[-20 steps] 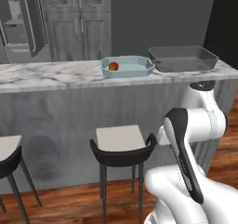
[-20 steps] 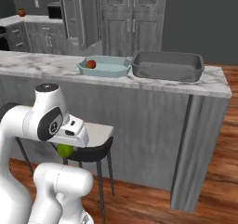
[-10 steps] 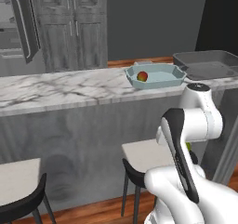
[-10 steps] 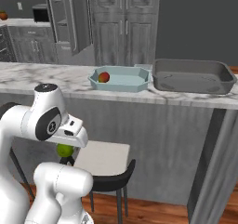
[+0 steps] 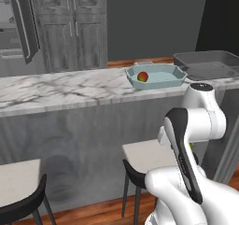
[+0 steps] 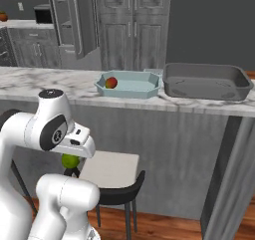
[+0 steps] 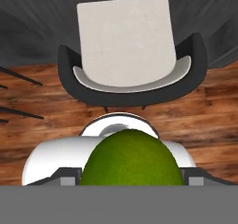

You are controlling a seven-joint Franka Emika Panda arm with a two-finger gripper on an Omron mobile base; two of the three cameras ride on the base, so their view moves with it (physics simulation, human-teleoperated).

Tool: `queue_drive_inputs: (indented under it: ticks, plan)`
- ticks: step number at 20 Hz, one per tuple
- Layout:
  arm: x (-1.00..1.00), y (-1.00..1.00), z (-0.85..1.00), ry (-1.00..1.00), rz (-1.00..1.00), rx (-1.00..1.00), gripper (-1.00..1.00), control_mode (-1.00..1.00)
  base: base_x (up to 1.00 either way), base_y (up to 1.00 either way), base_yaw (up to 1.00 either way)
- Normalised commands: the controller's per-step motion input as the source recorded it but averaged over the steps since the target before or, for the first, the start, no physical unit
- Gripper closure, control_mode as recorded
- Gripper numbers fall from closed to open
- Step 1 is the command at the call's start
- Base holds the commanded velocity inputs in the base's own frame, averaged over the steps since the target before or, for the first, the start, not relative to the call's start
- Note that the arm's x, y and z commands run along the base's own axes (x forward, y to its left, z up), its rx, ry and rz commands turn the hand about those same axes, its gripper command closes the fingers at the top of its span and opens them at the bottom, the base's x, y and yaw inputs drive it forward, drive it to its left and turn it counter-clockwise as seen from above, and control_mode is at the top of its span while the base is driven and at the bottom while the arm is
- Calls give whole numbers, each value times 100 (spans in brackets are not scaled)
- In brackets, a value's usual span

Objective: Place the cold items (mango and lime) from the fridge in one tupperware on the dining counter. Place the warm items (hot dog and kebab skewer) in the stove area in another tupperware.

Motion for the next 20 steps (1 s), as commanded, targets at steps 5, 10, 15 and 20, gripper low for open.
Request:
queue_drive_inputs:
  ticks: [5, 10, 15, 20]
  plan:
    - [0, 0, 0, 0, 0, 0, 100, 100, 1, 0, 0]
    - [8, 0, 1, 0, 0, 0, 100, -100, 0, 0, 0]
    - [15, 3, 48, 1, 0, -5, 100, -100, 0, 0, 0]
    - [36, -4, 79, 5, -16, -4, 100, -100, 0, 0, 0]
